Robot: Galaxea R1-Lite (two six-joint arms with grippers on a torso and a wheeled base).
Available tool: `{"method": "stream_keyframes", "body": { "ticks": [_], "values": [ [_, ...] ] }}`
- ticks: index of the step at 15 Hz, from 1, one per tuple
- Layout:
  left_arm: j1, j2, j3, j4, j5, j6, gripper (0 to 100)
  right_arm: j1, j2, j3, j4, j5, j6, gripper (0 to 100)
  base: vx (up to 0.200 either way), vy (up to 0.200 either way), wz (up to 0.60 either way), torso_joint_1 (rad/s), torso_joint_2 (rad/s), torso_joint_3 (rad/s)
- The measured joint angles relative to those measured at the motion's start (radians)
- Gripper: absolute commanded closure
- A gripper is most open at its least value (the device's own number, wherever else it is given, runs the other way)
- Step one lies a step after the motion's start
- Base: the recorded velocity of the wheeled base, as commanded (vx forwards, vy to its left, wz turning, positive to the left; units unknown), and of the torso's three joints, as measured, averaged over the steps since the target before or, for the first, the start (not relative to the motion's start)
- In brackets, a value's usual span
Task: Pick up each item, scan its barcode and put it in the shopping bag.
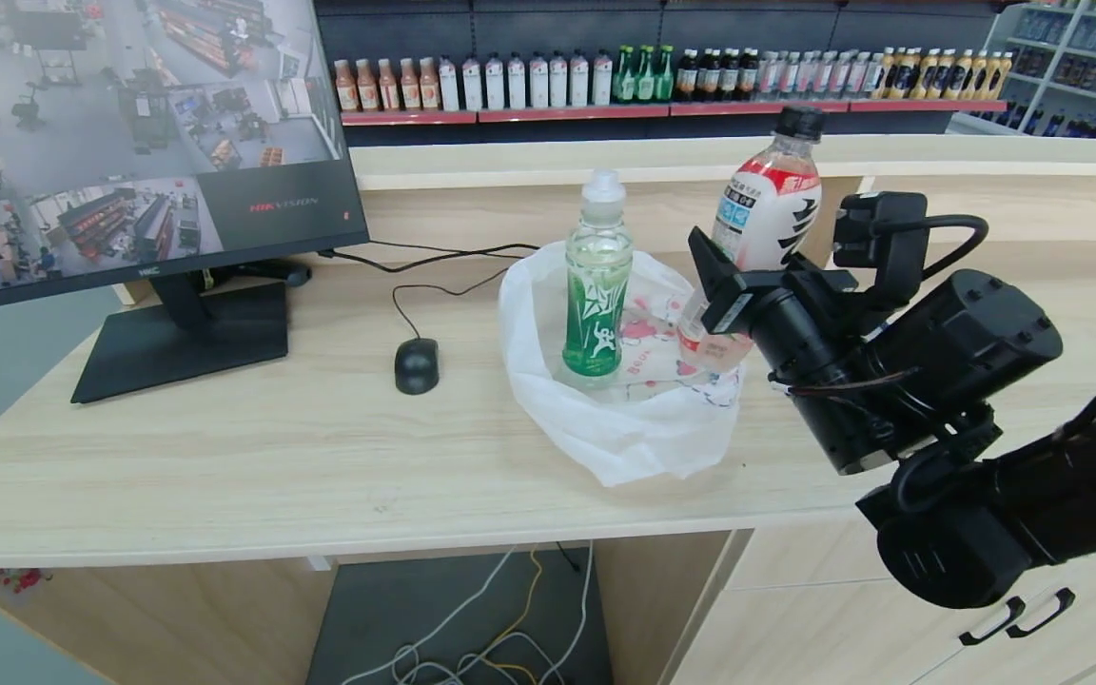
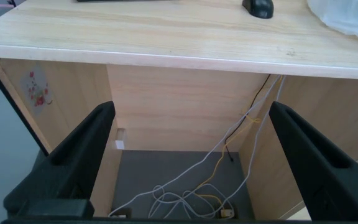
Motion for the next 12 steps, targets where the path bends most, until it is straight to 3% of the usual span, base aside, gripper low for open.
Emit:
{"method": "stream_keyframes", "body": {
  "ticks": [12],
  "values": [
    [0.000,0.000,0.000,0.000,0.000,0.000,0,-0.004,0.173,-0.113,0.000,0.003,-0.001,100,0.000,0.000,0.00,0.000,0.00,0.000]
  ]
}}
